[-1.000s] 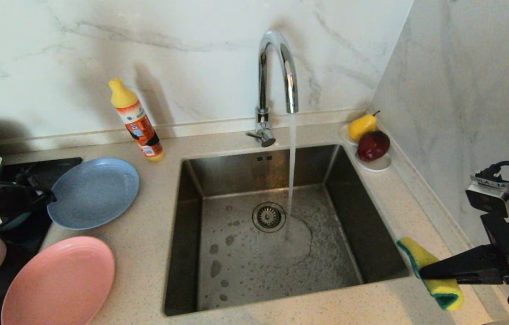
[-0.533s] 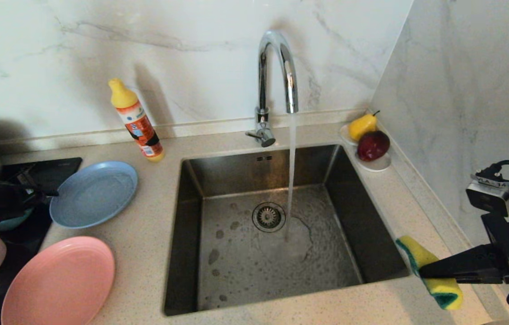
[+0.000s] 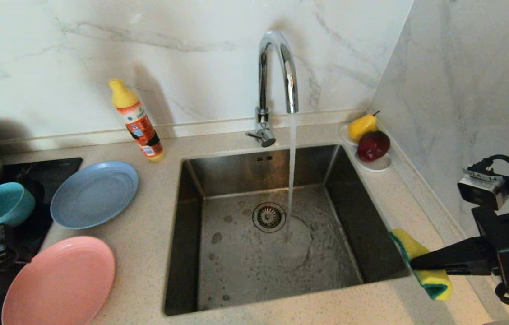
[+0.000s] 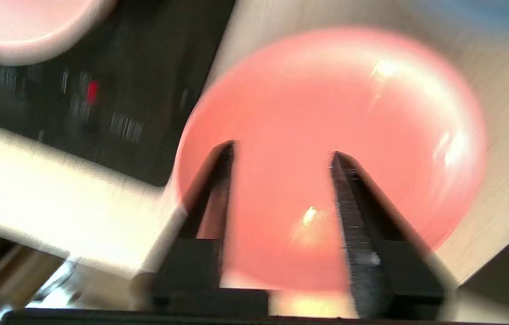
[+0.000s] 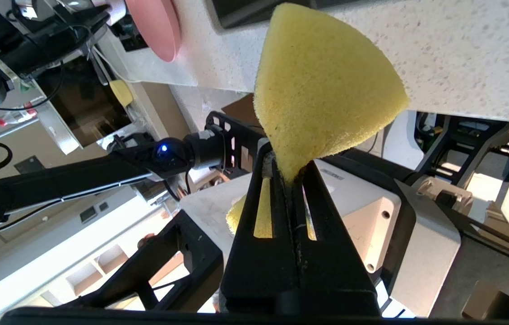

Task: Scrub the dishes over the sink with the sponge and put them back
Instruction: Wash the plate

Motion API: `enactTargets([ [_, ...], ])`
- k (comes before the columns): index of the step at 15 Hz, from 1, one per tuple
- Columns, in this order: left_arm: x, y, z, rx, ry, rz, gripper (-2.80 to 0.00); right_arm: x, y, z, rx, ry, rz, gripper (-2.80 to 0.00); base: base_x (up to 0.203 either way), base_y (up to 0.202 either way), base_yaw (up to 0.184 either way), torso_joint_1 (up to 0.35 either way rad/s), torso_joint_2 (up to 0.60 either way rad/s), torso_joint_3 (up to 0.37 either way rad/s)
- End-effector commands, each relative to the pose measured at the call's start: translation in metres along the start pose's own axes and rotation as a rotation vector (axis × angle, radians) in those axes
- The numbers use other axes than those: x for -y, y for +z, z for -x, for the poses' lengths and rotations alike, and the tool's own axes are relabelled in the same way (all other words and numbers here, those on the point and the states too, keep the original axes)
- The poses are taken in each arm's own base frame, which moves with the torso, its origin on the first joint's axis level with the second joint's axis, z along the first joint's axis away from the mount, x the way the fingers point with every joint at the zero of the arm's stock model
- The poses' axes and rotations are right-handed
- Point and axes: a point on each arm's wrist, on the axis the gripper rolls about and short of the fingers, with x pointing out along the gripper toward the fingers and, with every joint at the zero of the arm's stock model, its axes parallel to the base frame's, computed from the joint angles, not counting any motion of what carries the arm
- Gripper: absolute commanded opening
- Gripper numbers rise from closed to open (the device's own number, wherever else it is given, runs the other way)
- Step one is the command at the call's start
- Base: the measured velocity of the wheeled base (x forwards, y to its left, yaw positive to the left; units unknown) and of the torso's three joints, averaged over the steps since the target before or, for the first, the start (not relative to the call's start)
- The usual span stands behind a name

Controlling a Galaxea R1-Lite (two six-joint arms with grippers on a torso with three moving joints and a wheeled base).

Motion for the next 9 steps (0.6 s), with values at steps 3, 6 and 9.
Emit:
enactTargets([
  [3, -0.004, -0.015, -0.004, -0.038, 0.059, -0.024, -2.80, 0.004, -0.001, -0.004, -0.020, -0.011, -0.019, -2.80, 0.000, 0.000, 0.000, 0.000, 0.00, 0.000],
  [6, -0.013, -0.010, -0.015, -0.037, 0.076, 0.006, -2.80, 0.007, -0.001, -0.006, -0.028, -0.016, -0.026, -2.80, 0.000, 0.000, 0.000, 0.000, 0.00, 0.000],
  [9, -0.030, -0.001, -0.039, -0.072, 0.098, 0.071, 0.00, 0.009, -0.001, -0.008, -0.034, -0.020, -0.031, -2.80, 0.000, 0.000, 0.000, 0.000, 0.00, 0.000],
])
